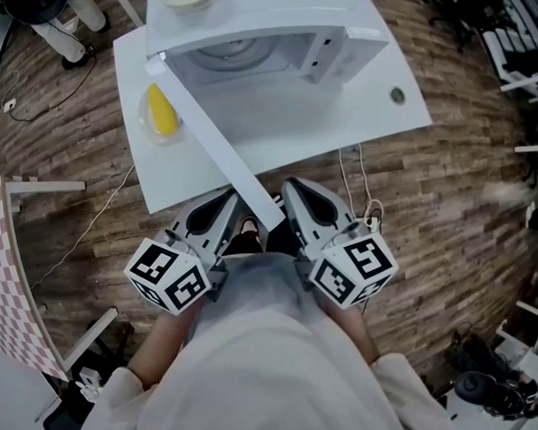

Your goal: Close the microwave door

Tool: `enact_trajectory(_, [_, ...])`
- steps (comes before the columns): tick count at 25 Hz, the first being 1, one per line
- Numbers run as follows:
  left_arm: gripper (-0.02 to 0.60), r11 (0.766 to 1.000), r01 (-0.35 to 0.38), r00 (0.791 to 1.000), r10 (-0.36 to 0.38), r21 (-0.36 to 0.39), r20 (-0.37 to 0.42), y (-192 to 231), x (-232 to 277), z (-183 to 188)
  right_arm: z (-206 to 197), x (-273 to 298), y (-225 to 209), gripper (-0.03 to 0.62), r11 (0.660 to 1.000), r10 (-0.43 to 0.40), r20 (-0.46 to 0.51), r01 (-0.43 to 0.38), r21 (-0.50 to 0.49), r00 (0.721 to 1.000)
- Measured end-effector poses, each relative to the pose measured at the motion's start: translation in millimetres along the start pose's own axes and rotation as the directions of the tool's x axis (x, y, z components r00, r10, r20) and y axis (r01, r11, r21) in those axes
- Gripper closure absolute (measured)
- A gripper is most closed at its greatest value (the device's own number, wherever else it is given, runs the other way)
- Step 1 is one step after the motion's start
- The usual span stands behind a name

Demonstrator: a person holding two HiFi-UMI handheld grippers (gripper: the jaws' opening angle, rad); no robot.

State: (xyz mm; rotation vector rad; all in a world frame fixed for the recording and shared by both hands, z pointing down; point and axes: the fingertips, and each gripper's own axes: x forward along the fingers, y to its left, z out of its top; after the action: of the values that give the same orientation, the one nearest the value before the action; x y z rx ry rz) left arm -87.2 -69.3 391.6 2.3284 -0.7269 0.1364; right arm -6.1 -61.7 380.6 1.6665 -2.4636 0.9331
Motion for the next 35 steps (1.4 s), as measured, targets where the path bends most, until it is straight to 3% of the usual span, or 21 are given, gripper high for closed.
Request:
enact_trajectory(19, [0.568,0.999,0.050,0.998,-0.049,0.018,-0.050,-4,22,3,3,-1,-28,0.571,0.997,-0.063,0.013,0.062,0.050,0.998])
enact_trajectory(35, [0.569,0.998,0.053,0.996,-0.050,0.043,-0.074,-6,51,12,12,0,-62,0.571,0.992,-0.096,0.034,0.092,0.087,0.995])
